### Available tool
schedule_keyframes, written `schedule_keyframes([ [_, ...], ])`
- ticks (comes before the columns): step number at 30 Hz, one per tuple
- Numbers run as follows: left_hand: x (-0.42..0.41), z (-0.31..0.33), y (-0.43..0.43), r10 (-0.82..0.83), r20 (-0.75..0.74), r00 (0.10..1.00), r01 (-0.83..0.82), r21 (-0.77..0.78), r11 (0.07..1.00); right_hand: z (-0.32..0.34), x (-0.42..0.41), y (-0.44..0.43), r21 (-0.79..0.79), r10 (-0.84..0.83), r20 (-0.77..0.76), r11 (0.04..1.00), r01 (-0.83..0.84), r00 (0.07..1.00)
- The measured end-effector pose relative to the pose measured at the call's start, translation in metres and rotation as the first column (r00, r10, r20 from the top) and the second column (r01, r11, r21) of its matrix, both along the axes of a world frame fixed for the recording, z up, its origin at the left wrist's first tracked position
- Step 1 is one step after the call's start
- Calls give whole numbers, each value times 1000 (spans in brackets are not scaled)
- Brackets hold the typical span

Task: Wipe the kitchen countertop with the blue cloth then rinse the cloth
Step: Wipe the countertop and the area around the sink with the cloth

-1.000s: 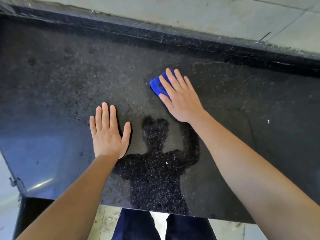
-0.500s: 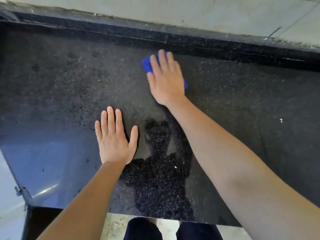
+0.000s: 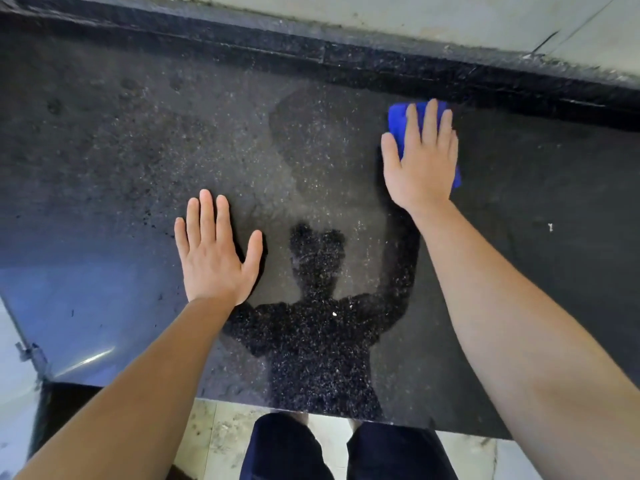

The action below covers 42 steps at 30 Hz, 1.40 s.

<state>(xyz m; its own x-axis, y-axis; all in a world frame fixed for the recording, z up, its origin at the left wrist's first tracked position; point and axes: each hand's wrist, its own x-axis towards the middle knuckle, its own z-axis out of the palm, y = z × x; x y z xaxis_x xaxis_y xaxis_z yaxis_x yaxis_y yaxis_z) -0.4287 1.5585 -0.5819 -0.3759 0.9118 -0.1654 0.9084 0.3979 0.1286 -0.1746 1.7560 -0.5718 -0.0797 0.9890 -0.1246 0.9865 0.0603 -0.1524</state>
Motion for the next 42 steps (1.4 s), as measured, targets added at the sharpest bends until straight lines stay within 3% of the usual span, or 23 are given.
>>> schedule_keyframes([
  [4, 0, 2, 0, 10, -8, 1000, -10, -4, 1000, -2, -28, -91, -5, 413, -40, 911, -413, 910],
  [7, 0, 4, -1, 12, -14, 1000, -12, 2, 1000, 2, 19, -128, -47, 606, -13, 794, -606, 796],
  [11, 0, 3, -1, 8, 2, 1000, -8, 4, 1000, 9, 95, -142, -106, 614, 74, 789, -606, 786],
  [13, 1, 1, -2, 6, -8, 1000, -6, -7, 1000, 12, 98, -155, -132, 548, 60, 833, -537, 835],
  [15, 3, 1, -2, -3, -5, 1000, 3, -25, 1000, 15, 77, -185, -117, 590, 7, 802, -586, 807],
  [19, -7, 10, -4, -9, 126, 992, 12, -16, 1000, 12, 13, -257, -81, 884, -188, 420, -904, 428],
  [21, -17, 17, -12, -15, 95, 995, 15, -8, 1000, 7, -13, -239, -33, 933, -191, 306, -952, 306],
  [23, -28, 24, -24, -12, 24, 1000, 13, -17, 1000, 1, -31, -183, 23, 937, -114, 336, -942, 331],
  [27, -47, 29, -55, -13, -64, 998, 3, -145, 989, -4, -28, -28, 47, 696, 21, 717, -696, 718],
  [29, -57, 32, -66, 11, -93, 996, -27, -170, 985, -4, -24, 10, 8, 548, 9, 837, -548, 837],
  [31, -69, 33, -68, 37, -102, 994, -55, -177, 983, 1, -43, -6, 51, 417, 13, 907, -417, 909],
  [33, -83, 32, -63, 70, -90, 994, -85, -170, 982, 4, -68, -61, 88, 503, 60, 858, -506, 862],
  [36, -106, 23, -49, 143, -79, 987, -154, -168, 974, 6, -74, -148, 23, 806, -37, 592, -806, 591],
  [39, -126, 17, -28, 171, -46, 984, -175, -121, 977, 2, -55, -135, -14, 924, -71, 376, -927, 376],
  [40, -132, 17, -19, 148, -41, 988, -152, -96, 984, 0, -49, -114, -15, 929, -43, 368, -930, 368],
  [42, -146, 17, -3, 102, -30, 994, -103, -43, 994, -2, -46, -61, 9, 849, 10, 528, -849, 528],
])
